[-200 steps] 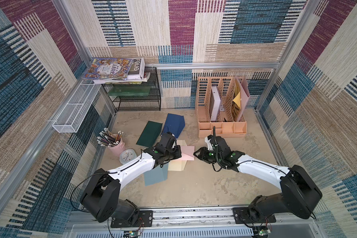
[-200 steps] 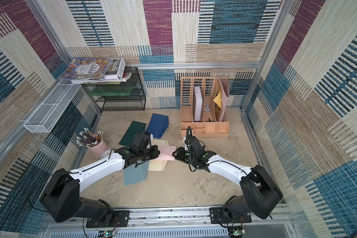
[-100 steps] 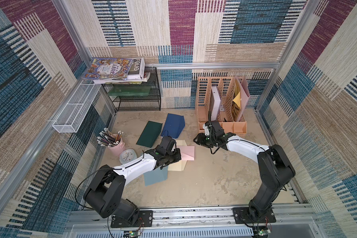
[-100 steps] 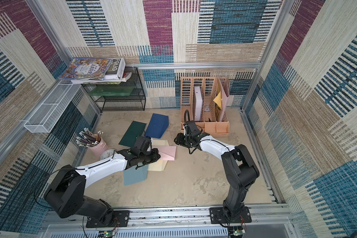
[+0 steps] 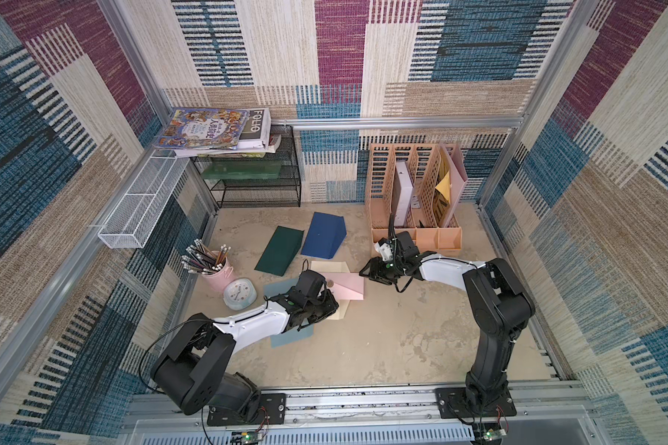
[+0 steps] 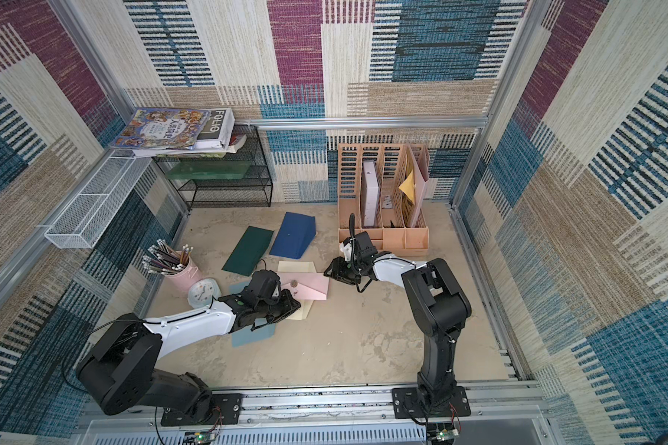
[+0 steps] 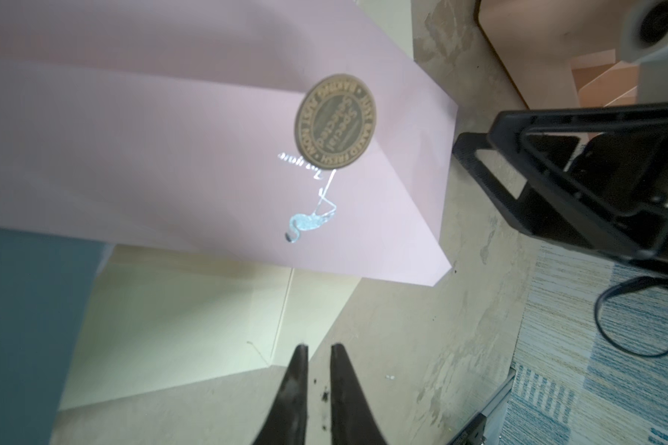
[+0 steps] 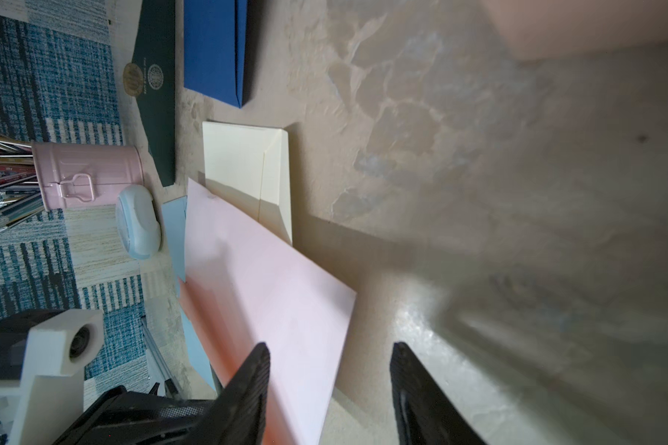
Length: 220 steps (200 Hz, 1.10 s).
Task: Open the envelope
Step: Pick up the envelope from the envelope.
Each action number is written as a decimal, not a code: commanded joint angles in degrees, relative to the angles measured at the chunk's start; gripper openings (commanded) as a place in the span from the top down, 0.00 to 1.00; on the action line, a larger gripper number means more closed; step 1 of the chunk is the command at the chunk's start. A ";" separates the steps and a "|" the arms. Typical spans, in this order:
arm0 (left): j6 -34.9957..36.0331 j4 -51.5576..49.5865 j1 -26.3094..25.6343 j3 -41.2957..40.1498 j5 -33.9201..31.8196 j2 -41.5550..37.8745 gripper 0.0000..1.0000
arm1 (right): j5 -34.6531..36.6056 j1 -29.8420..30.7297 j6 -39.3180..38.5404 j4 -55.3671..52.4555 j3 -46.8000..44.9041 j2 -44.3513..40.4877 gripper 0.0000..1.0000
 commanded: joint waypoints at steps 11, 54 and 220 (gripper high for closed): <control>0.52 4.33 0.05 -0.19 -2.52 -2.58 0.84 | 1.74 -0.30 -0.20 0.10 -1.05 -0.73 0.47; 8.84 -2.34 1.78 10.07 -7.53 3.46 0.82 | 3.70 -1.19 -0.49 -0.07 -3.23 -2.97 0.47; 3.38 2.57 3.80 9.78 -1.11 23.40 0.89 | -3.66 -1.19 -0.90 0.90 -1.47 0.81 0.44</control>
